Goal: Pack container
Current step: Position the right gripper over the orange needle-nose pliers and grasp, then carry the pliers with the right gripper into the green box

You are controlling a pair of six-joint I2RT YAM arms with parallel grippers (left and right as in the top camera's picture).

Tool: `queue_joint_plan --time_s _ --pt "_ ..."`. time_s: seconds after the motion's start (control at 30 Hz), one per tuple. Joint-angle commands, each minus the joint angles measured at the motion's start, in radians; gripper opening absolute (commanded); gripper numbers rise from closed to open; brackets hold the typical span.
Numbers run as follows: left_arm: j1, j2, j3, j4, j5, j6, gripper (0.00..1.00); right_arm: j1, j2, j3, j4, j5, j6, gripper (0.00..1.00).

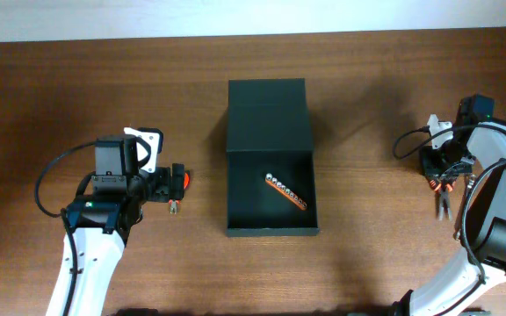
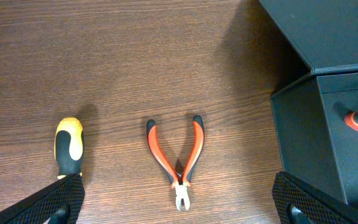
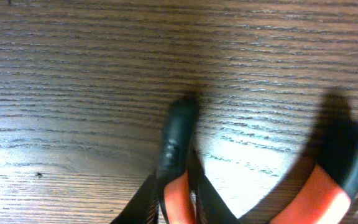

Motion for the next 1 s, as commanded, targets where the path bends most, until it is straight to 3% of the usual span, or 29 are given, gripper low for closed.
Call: queue_joint_plan --time_s 0.0,0.23,0.43,0.77,0.97 --pt "0.005 0.007 0.016 0.002 0.012 0.016 0.99 -0.002 0.019 -0.031 0.003 0.0 -0.003 0.16" --pt "0.005 0.007 0.016 0.002 0.011 0.016 0.99 -0.001 0.019 -0.031 0.003 -0.026 -0.003 0.04" --pt "0.005 0.007 0.016 0.002 0.011 0.016 0.99 0.004 0.017 -0.006 -0.012 -0.06 0.016 0.04" --pt "0.005 0.007 0.016 0.002 0.011 0.016 0.99 0.124 -0.064 0.301 -0.277 -0.063 0.014 0.04" --pt "0.005 0.007 0.016 0.002 0.011 0.016 0.99 0.317 -0.079 0.563 -0.568 -0.071 0.0 0.04"
